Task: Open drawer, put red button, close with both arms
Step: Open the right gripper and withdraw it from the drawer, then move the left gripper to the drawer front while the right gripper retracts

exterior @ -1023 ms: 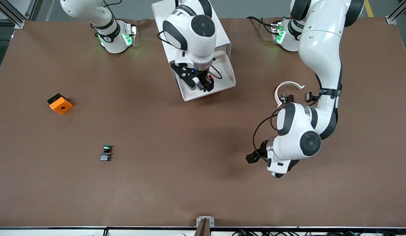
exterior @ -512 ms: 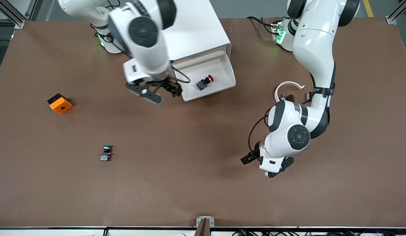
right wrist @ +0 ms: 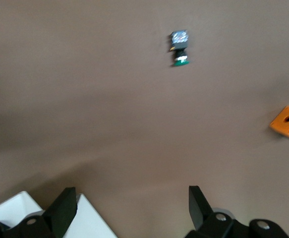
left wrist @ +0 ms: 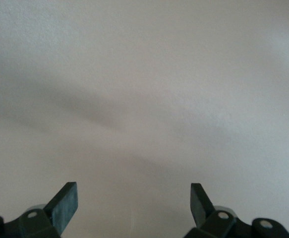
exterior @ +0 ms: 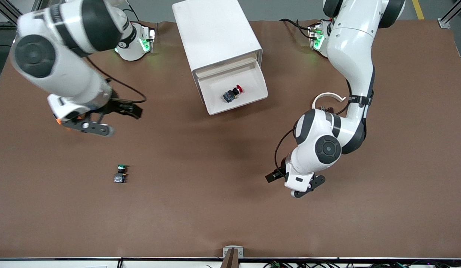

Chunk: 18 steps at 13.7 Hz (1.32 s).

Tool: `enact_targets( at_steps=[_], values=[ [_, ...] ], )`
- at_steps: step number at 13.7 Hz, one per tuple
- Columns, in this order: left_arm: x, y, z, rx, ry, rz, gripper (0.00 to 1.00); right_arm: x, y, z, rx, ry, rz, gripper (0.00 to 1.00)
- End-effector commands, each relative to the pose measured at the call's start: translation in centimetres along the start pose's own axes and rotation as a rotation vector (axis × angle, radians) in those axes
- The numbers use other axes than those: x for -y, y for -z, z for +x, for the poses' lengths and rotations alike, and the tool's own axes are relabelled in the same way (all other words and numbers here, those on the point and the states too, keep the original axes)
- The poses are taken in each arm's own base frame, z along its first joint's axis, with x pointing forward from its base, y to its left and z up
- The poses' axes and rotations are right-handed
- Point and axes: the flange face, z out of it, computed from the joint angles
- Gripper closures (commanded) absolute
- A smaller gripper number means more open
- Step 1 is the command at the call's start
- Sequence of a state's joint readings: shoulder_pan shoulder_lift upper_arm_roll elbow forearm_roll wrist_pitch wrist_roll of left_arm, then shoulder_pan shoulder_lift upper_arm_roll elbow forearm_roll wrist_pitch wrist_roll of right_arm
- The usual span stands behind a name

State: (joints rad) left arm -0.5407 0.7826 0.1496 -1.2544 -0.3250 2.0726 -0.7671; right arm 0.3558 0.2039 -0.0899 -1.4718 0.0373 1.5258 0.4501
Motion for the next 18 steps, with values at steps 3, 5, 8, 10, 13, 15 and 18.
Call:
enact_targets(
  at_steps=[3,5,8,10,13,15,18],
  values=[
    [0.4,-0.1,-6.0,-0.043,-0.063,0.005,0.00,-8.6,2.0,1.3,-0.001,0.092,0.028,0.00],
    [0.4,-0.5,-9.0,-0.068,-0.119,0.025,0.00,-11.7,2.1,2.2,-0.006,0.133,0.008,0.00],
    [0.2,-0.5,-12.4,-0.058,-0.167,0.047,0.00,-16.1,2.0,3.1,0.005,0.131,0.016,0.00],
    [-0.5,-1.2,-14.3,-0.050,-0.207,0.056,0.00,-20.2,1.7,3.7,0.015,0.138,0.028,0.00],
    [-1.2,-1.5,-16.6,-0.038,-0.224,0.063,0.00,-23.1,1.8,3.5,0.042,0.124,0.034,0.00],
    [-1.1,-2.2,-17.8,-0.027,-0.214,0.078,0.00,-23.7,2.2,3.6,0.034,0.133,0.036,0.00],
    [-1.7,-3.0,-20.6,-0.011,-0.224,0.099,0.00,-24.4,4.0,3.3,0.022,0.115,0.020,0.00]
  ],
)
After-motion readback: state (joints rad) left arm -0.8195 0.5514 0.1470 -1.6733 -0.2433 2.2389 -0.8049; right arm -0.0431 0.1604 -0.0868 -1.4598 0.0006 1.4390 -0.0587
